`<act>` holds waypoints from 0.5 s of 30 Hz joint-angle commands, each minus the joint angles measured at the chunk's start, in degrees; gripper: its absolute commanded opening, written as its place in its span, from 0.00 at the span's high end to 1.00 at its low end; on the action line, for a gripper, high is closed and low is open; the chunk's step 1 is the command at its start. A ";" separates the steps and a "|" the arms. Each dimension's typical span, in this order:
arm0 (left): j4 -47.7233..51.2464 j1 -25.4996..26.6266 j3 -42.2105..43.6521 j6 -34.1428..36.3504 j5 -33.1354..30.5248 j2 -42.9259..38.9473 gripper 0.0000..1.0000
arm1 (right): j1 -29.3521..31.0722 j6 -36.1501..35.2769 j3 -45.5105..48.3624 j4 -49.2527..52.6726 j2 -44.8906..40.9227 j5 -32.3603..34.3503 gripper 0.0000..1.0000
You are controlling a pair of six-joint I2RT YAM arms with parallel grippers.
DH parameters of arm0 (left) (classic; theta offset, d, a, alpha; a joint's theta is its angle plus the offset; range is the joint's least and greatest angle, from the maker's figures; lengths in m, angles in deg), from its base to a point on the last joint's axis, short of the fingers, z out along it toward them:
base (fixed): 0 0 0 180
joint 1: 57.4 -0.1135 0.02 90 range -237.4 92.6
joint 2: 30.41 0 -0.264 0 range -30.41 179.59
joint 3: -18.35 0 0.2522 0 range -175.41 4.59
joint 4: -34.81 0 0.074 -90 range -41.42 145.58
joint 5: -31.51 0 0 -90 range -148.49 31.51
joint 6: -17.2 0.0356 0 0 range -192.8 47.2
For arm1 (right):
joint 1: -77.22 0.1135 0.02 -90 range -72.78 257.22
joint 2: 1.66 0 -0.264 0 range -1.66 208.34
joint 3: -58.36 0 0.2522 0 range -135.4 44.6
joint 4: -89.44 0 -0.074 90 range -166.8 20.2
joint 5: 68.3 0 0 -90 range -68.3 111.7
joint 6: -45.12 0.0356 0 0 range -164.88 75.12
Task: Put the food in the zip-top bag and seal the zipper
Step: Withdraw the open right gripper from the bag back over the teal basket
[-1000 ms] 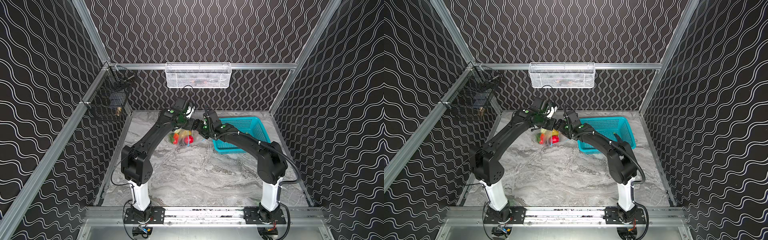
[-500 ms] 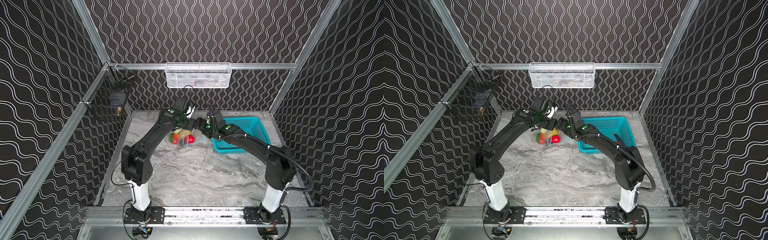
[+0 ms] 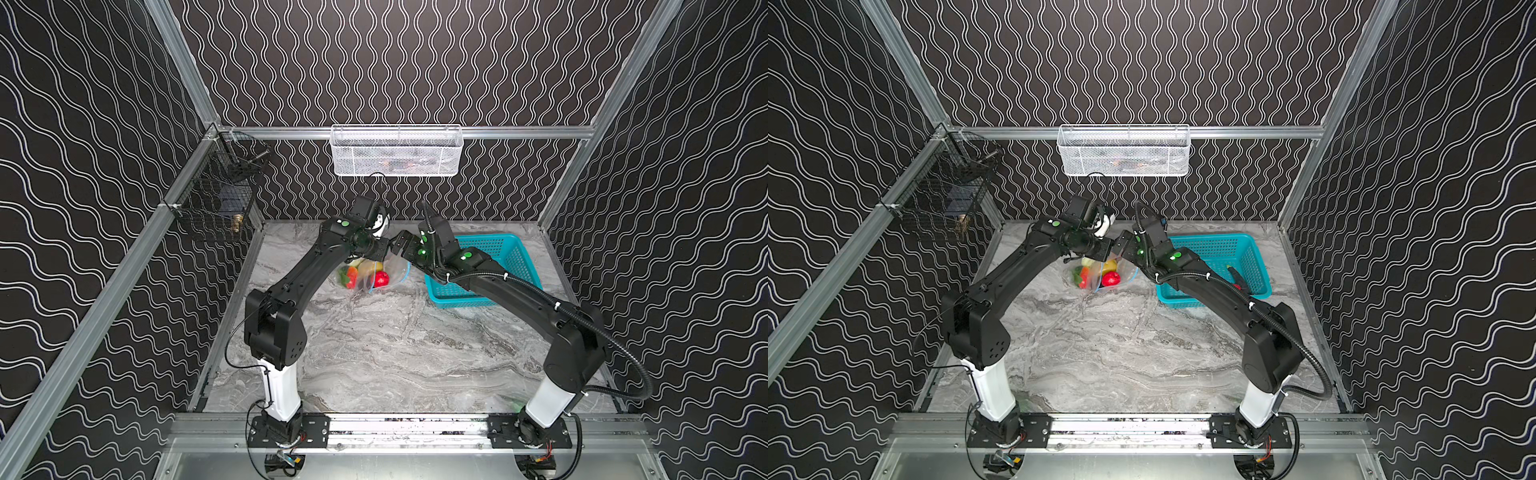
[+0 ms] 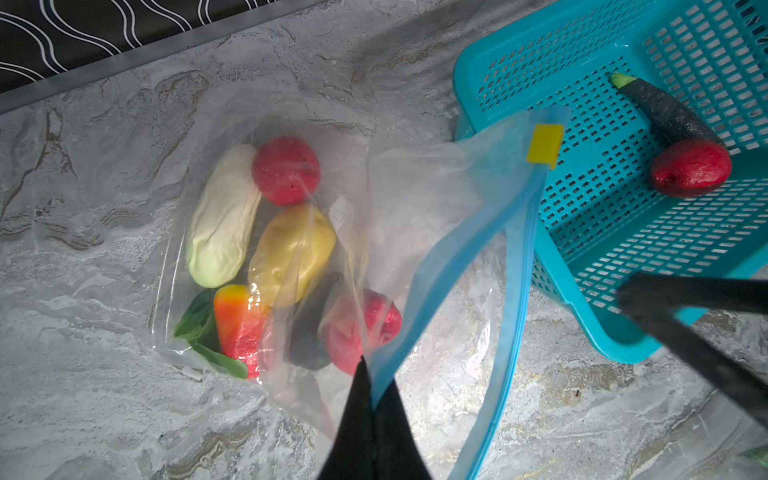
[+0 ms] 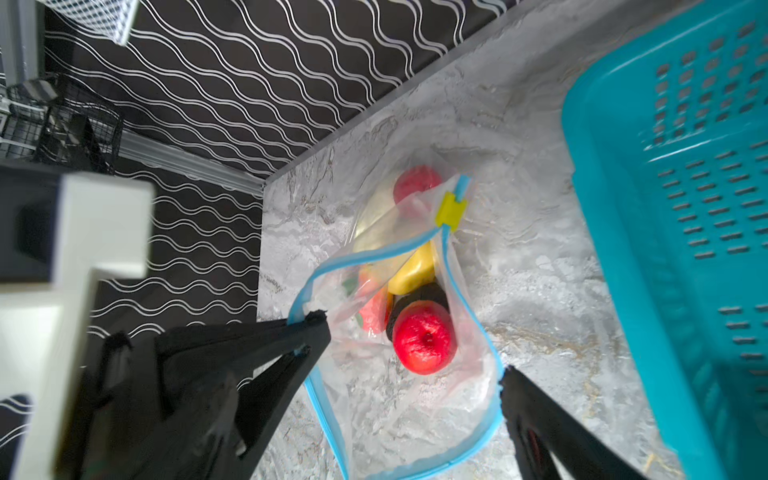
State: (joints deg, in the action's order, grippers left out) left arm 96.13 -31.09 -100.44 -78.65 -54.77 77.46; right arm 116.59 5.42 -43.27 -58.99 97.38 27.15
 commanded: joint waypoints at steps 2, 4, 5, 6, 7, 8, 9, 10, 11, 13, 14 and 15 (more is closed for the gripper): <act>-0.81 -0.29 0.60 -0.30 -1.39 -0.90 1.00 | 0.26 -1.79 0.49 -0.06 -1.72 2.67 0.00; -0.83 -0.52 0.62 -0.37 -1.28 -1.00 1.00 | 0.26 -2.08 0.07 1.04 -2.10 4.40 0.01; -0.80 -0.61 0.62 -0.39 -1.03 -0.98 1.00 | 0.27 -2.29 -0.62 2.43 -2.01 5.53 0.01; -0.73 -0.64 0.66 -0.48 -0.76 -1.00 1.00 | 0.26 -2.55 -1.31 3.70 -1.94 6.51 0.01; -0.77 -0.71 0.71 -0.45 -0.50 -0.92 1.00 | 0.32 -2.95 -2.11 5.33 -1.93 7.58 0.01; -0.80 -0.73 0.79 -0.49 -0.29 -0.95 1.00 | 0.26 -3.32 -2.74 6.76 -1.93 8.44 0.01; -0.82 -0.71 0.87 -0.56 -0.15 -0.95 1.00 | 0.27 -3.47 -3.10 7.86 -1.95 9.65 0.00; -0.81 -0.81 0.97 -0.60 -0.04 -0.96 1.00 | 0.26 -3.68 -3.34 8.90 -2.21 10.89 0.01; -0.90 -0.87 1.00 -0.57 -0.03 -1.00 1.00 | 0.26 -3.74 -3.44 10.02 -2.56 12.45 0.00; -0.98 -0.90 1.14 -0.56 -0.12 -0.95 1.00 | 0.26 -3.94 -3.51 11.46 -3.15 14.79 0.01; -1.05 -0.90 1.23 -0.66 -0.12 -1.00 1.00 | 0.18 -4.18 -3.72 11.98 -3.24 15.37 0.01; -1.10 -0.99 1.23 -0.68 -0.21 -1.00 1.00 | 0.10 -4.41 -4.30 12.91 -3.24 15.99 0.01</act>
State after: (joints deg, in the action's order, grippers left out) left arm 95.75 -31.90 -99.29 -78.65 -55.29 76.83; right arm 116.79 2.03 -46.46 -49.86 94.76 38.50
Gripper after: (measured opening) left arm 0.048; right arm 0.995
